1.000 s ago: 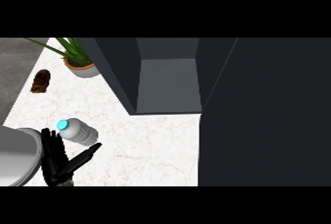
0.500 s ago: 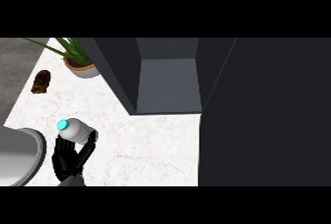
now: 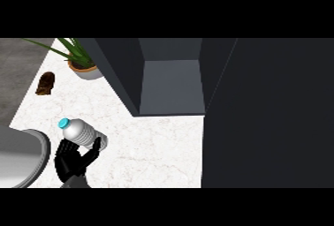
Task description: Pick up the bottled water, place it into the cabinet and close the cabinet
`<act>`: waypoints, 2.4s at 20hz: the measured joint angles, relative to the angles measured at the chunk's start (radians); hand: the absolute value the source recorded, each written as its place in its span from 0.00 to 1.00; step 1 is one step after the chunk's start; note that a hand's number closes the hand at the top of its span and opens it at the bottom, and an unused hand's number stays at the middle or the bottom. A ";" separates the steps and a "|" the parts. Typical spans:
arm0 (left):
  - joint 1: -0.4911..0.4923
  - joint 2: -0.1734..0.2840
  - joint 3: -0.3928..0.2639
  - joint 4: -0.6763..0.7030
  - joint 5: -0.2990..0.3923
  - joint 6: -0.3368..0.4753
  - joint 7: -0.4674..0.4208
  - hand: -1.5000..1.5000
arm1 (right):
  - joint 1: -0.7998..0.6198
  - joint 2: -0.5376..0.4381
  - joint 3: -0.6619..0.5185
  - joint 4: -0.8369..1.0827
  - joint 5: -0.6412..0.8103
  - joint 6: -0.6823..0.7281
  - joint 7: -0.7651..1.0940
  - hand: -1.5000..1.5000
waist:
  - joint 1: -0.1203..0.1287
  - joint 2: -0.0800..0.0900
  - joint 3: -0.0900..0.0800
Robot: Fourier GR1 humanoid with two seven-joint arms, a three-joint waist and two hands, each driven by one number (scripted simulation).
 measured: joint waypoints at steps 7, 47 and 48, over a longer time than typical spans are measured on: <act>0.002 0.014 -0.110 0.003 -0.095 -0.092 -0.002 1.00 | 0.006 0.004 -0.002 0.013 0.009 0.012 -0.032 0.00 | -0.002 0.000 -0.004; -0.463 -0.057 -0.875 -0.362 0.101 0.557 0.606 1.00 | -0.052 0.024 -0.090 0.028 -0.037 0.036 0.013 0.00 | -0.020 0.011 -0.020; -0.488 -0.057 -0.866 -0.331 0.110 0.562 0.607 1.00 | -0.058 0.018 -0.103 0.026 -0.041 0.037 0.017 0.00 | -0.021 0.012 -0.020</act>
